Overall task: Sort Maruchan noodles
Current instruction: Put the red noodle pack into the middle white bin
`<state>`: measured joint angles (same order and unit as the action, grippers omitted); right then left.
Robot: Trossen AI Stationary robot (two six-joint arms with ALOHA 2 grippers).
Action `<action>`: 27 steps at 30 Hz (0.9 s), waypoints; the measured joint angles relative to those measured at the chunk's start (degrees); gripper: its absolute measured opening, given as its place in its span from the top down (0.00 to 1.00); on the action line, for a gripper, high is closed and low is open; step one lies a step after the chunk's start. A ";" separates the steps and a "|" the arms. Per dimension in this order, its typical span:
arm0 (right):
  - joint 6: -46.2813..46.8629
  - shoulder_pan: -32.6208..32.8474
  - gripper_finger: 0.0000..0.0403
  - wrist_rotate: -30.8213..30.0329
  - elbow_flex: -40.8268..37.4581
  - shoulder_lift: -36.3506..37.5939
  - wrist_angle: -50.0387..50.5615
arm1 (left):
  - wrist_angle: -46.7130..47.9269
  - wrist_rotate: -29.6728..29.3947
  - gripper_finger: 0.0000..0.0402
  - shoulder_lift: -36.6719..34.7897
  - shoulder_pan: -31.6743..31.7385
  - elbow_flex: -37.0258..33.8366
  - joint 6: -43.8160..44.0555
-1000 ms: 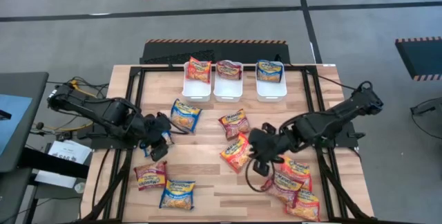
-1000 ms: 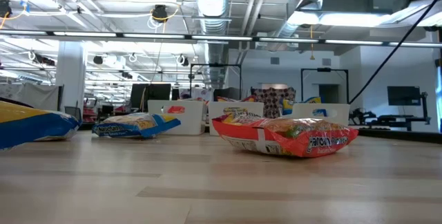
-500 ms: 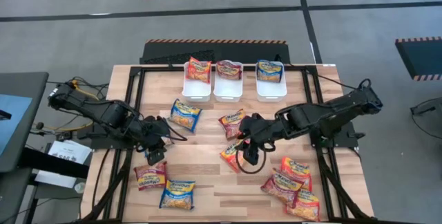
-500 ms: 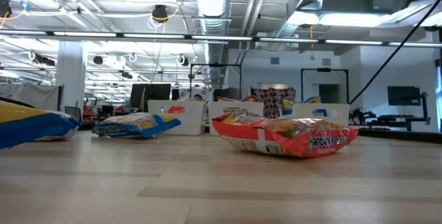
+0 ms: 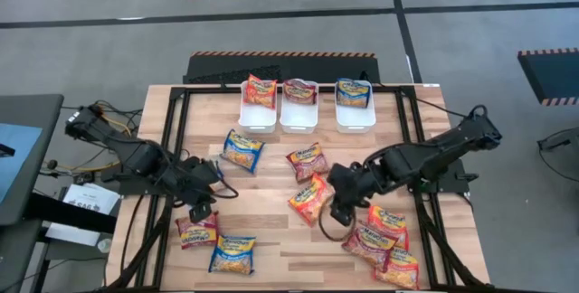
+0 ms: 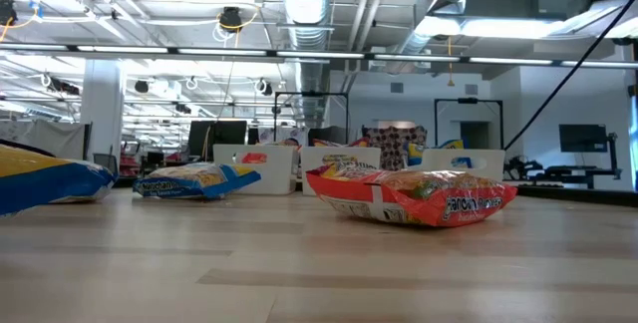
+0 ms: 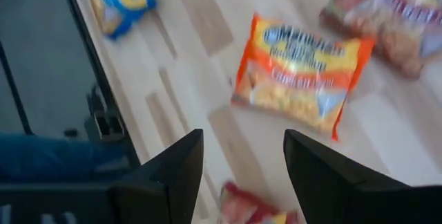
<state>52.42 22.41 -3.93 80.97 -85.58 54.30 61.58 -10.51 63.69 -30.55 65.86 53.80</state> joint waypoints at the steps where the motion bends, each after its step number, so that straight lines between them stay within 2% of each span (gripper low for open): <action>1: 0.37 0.68 0.44 -0.15 0.00 0.00 0.55 | 0.02 -0.40 0.70 0.01 -0.47 -0.89 1.02; 9: 6.06 3.41 0.44 0.90 -2.88 -0.04 2.18 | -3.60 -0.03 0.72 0.05 -1.37 -6.95 6.97; 16: 9.84 7.81 0.44 7.86 -7.71 -0.04 5.60 | -7.04 -2.31 0.74 0.05 -1.35 -7.98 10.47; 27: 23.20 15.51 0.44 9.96 -14.98 -0.02 6.07 | -8.85 -2.90 0.74 0.05 -1.35 -8.01 11.83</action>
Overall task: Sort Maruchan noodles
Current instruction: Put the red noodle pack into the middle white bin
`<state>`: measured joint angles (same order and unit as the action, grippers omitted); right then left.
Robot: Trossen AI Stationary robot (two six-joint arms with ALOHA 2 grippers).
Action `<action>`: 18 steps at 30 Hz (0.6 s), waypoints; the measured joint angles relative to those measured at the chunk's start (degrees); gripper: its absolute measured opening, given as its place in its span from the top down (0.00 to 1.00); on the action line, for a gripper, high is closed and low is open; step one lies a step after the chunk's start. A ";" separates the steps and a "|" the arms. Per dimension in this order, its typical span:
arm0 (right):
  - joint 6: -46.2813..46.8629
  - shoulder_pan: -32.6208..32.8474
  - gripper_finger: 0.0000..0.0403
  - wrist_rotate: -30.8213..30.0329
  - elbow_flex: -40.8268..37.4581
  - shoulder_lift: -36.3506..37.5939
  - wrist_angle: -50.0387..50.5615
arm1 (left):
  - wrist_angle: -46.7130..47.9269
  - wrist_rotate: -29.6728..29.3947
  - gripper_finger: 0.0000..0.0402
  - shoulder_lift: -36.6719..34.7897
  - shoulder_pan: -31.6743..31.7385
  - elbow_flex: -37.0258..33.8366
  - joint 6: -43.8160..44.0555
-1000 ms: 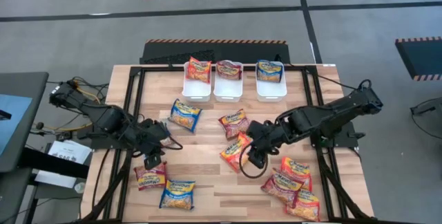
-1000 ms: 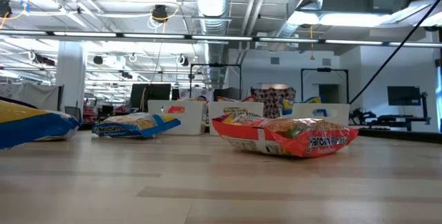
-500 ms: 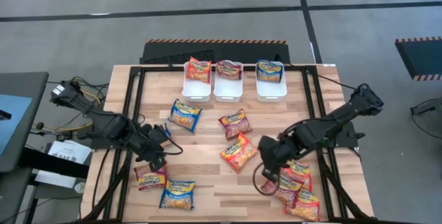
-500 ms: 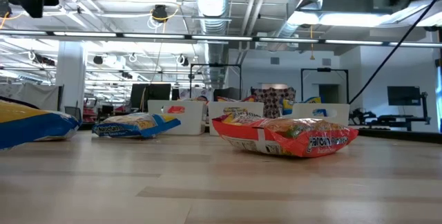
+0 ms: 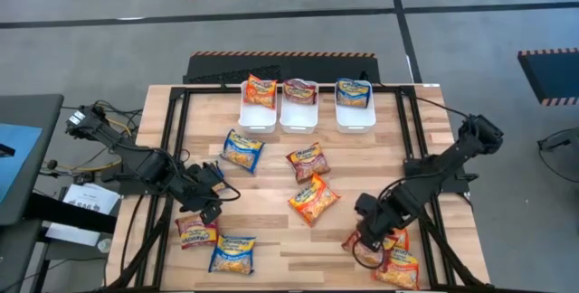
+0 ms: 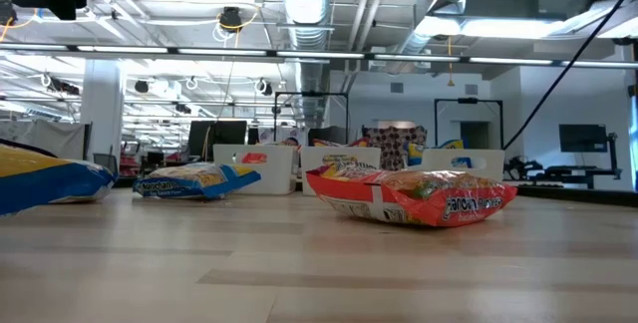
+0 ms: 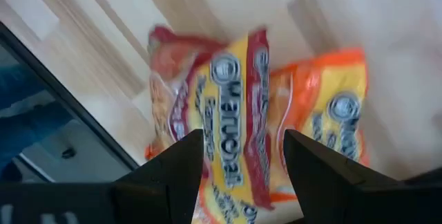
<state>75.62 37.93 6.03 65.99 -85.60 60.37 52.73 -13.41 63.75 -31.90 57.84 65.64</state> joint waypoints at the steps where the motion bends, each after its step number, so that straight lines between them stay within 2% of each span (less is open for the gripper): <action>1: 1.09 0.37 0.44 0.01 -0.47 0.00 -0.07 | -0.04 0.00 0.74 0.00 0.00 0.00 -0.01; 14: 2.53 1.45 0.44 -0.60 -1.16 0.00 -1.56 | 0.03 0.04 0.74 0.00 0.00 0.00 -2.38; 18: 2.66 1.30 0.44 -0.28 -4.88 0.04 -6.60 | 0.04 -0.29 0.74 0.00 0.00 0.00 -2.34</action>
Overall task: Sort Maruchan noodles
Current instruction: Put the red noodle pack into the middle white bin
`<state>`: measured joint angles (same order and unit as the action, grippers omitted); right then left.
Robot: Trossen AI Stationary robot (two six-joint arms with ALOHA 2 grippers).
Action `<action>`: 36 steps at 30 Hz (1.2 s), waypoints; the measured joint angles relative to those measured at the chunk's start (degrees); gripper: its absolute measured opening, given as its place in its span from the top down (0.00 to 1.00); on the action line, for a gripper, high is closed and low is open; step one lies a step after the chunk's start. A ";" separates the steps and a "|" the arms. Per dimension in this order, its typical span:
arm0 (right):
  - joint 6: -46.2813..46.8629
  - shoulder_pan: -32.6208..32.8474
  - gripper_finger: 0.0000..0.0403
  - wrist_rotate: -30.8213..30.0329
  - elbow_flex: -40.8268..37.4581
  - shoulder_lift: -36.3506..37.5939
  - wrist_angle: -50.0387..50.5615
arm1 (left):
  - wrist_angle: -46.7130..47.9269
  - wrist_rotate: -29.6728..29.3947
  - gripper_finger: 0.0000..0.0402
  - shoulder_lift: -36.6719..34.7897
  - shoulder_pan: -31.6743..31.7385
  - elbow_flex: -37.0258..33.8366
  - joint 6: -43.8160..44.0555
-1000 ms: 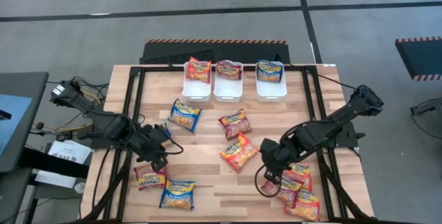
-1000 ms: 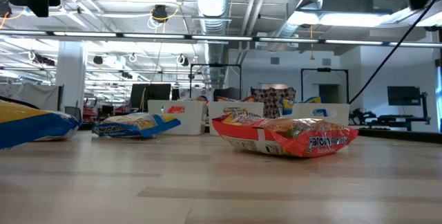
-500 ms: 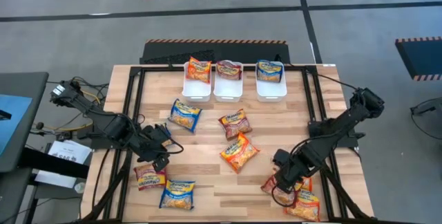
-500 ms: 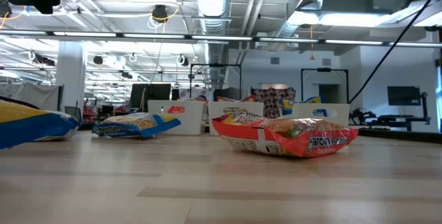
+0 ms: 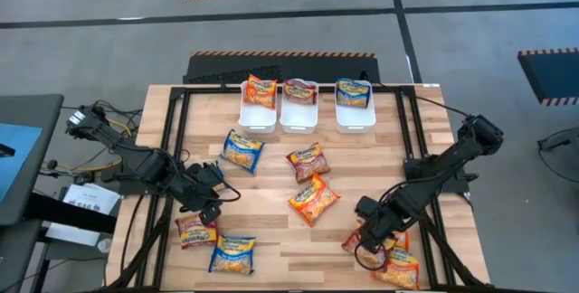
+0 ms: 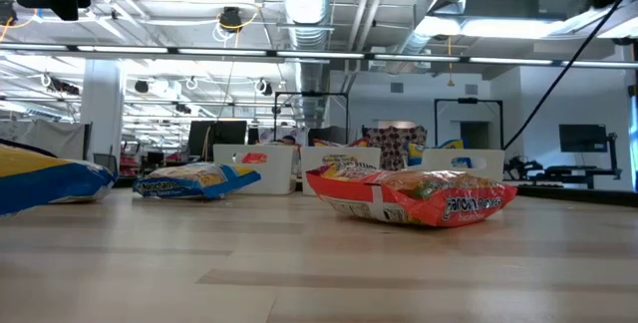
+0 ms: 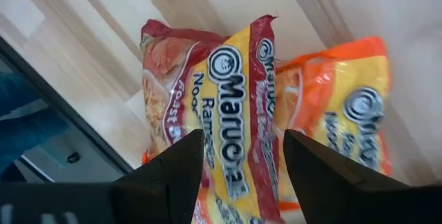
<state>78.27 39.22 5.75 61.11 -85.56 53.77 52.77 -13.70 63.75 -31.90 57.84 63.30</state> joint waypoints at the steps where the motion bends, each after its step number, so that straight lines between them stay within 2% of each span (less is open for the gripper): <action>1: 0.30 0.02 0.44 0.26 -1.20 -0.01 -1.78 | 0.00 -0.14 0.74 0.00 0.00 0.00 0.01; 9: 3.81 0.17 0.44 0.99 -5.70 -0.04 -5.27 | 0.00 -0.34 0.74 0.00 0.00 0.00 0.21; 14: 4.48 0.47 0.44 4.96 -9.21 -0.02 -11.11 | 0.02 -0.65 0.74 0.00 0.00 0.00 0.42; 24: 6.41 0.87 0.46 5.74 -13.71 -0.02 -15.84 | 0.07 -0.79 0.74 0.02 0.00 0.00 0.97; 27: 6.91 0.87 0.52 5.78 -14.66 0.02 -16.75 | 0.07 -1.54 0.74 0.00 0.00 0.00 1.10; 30: 6.98 0.87 0.61 5.94 -15.87 0.04 -18.80 | 0.08 -1.96 0.74 0.02 0.01 0.00 1.85; 36: 6.12 0.76 0.91 6.09 -16.62 0.04 -20.21 | 0.11 -1.98 0.74 0.02 0.01 0.00 4.15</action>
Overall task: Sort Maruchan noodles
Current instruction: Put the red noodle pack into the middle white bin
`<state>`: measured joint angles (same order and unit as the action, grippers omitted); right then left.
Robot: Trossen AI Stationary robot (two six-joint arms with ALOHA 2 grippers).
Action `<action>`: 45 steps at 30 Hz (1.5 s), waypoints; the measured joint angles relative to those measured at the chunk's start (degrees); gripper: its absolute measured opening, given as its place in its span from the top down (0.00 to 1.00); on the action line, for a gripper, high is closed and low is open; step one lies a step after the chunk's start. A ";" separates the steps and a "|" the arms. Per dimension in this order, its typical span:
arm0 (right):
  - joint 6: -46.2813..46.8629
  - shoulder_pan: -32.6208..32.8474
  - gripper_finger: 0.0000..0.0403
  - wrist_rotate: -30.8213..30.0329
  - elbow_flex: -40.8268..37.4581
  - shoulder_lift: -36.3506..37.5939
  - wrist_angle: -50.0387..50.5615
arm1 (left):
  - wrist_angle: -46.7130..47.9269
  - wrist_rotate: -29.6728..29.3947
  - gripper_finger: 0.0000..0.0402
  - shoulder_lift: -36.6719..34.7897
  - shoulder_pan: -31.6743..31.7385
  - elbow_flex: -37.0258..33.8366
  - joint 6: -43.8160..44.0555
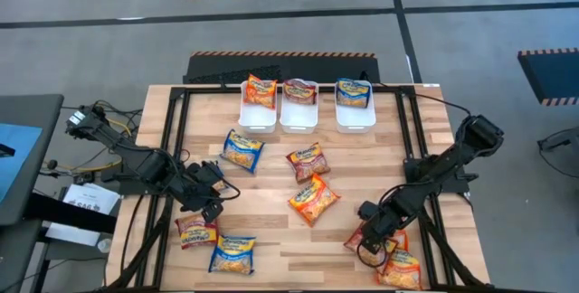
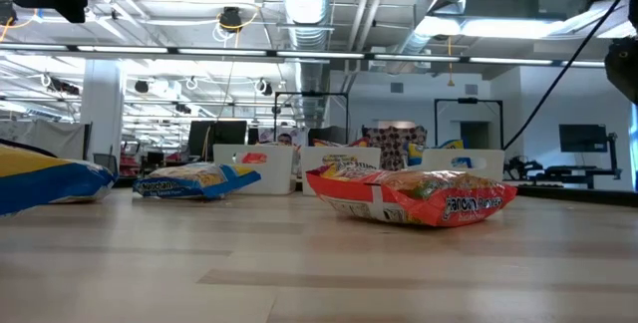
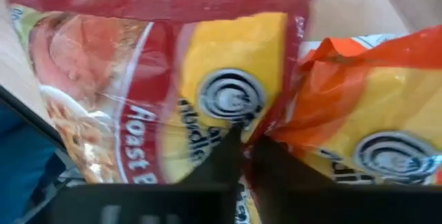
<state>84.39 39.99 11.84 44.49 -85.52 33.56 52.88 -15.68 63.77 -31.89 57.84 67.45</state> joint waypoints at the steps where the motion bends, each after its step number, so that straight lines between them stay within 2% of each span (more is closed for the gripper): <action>1: -0.57 0.00 0.95 0.02 0.00 0.00 -0.03 | 0.00 -0.02 0.74 0.00 0.00 0.00 0.16; 9: -5.84 0.02 0.99 -0.62 3.25 -0.13 1.42 | 0.11 0.00 0.74 0.00 -0.01 0.00 0.58; 20: -15.27 -0.46 0.99 -12.28 17.27 -0.13 16.65 | 0.11 0.02 0.74 0.00 0.00 0.00 2.22; 28: -20.98 -4.69 0.99 -18.26 27.06 -0.13 24.45 | 0.11 -0.06 0.74 0.00 0.12 0.00 1.84; 33: -28.10 -10.98 0.99 -21.81 34.65 -0.11 28.96 | 0.13 -0.10 0.74 0.00 0.54 0.00 0.40; 38: -37.96 -21.07 0.99 -23.79 40.03 -0.09 29.66 | 0.15 -1.17 0.74 -0.72 3.76 0.00 -2.59; 45: -52.13 -36.69 1.00 -24.02 43.21 -0.07 21.62 | 0.26 -3.06 0.74 -4.40 12.29 0.00 -13.42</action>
<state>32.27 3.29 -12.19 87.70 -85.58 55.18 53.14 -18.74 59.37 -19.59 57.84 54.04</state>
